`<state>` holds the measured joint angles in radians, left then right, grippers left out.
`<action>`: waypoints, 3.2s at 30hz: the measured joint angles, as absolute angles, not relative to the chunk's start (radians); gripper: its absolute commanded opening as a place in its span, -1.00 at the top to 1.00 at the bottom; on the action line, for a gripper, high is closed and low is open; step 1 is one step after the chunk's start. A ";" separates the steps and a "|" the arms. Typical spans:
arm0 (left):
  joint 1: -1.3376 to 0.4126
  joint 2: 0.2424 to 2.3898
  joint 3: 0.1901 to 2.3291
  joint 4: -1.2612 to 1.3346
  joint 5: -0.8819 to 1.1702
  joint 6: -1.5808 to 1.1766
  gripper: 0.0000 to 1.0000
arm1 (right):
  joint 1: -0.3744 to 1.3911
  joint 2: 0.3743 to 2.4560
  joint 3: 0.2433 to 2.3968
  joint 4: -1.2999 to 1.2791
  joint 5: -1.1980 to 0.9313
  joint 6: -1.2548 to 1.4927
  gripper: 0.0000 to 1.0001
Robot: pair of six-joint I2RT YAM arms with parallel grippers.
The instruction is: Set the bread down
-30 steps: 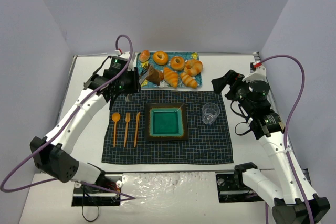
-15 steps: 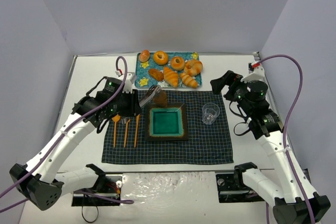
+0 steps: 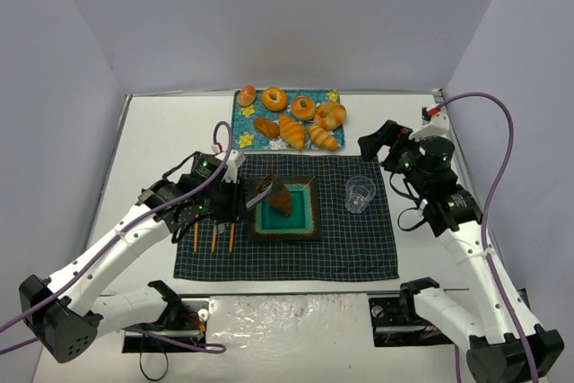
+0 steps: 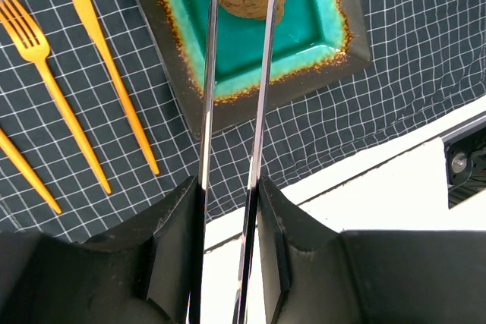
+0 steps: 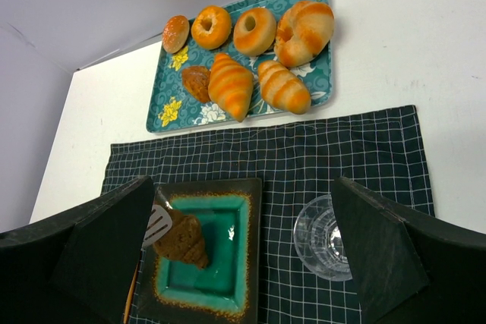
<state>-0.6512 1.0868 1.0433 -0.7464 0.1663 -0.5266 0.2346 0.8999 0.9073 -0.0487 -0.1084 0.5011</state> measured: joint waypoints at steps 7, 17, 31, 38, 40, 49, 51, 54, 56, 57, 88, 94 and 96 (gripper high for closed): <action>-0.666 1.082 1.010 -0.711 0.155 -0.551 0.80 | 0.237 0.903 0.907 -0.048 -0.108 0.501 -1.00; -0.679 1.083 1.003 -0.705 0.123 -0.558 0.71 | 0.237 0.903 0.900 -0.044 -0.107 0.505 -1.00; -0.683 1.084 1.003 -0.706 0.103 -0.559 0.52 | 0.237 0.902 0.889 -0.041 -0.107 0.506 -1.00; -0.684 1.085 1.003 -0.706 0.099 -0.559 0.51 | 0.237 0.902 0.888 -0.041 -0.104 0.506 -1.00; -0.685 1.085 1.004 -0.706 0.099 -0.558 0.50 | 0.237 0.901 0.888 -0.041 -0.103 0.506 -1.00; -0.686 1.087 1.004 -0.706 0.096 -0.558 0.36 | 0.237 0.894 0.887 -0.041 -0.101 0.509 -1.00; -0.686 1.087 1.004 -0.706 0.096 -0.558 0.27 | 0.237 0.893 0.886 -0.041 -0.101 0.509 -1.00; -0.686 1.087 1.004 -0.707 0.095 -0.558 0.18 | 0.237 0.892 0.886 -0.041 -0.101 0.509 -1.00; -0.686 1.087 1.004 -0.707 0.094 -0.558 0.18 | 0.237 0.892 0.886 -0.041 -0.101 0.509 -1.00; -0.686 1.088 1.004 -0.707 0.094 -0.558 0.18 | 0.237 0.892 0.886 -0.041 -0.101 0.509 -1.00; -0.658 1.197 1.348 -0.835 -0.149 -0.514 0.14 | 0.237 0.895 0.884 -0.041 -0.101 0.508 -1.00; -0.494 1.343 1.480 -0.837 -0.153 -0.454 0.14 | 0.237 0.920 0.889 -0.028 -0.113 0.504 -1.00; -0.419 1.404 1.512 -0.827 -0.151 -0.439 0.14 | 0.237 0.934 0.895 -0.024 -0.118 0.502 -1.00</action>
<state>-0.4188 1.4043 1.5118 -0.8274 -0.1511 -0.4391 0.2375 0.9339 0.8948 -0.0242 -0.1183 0.5020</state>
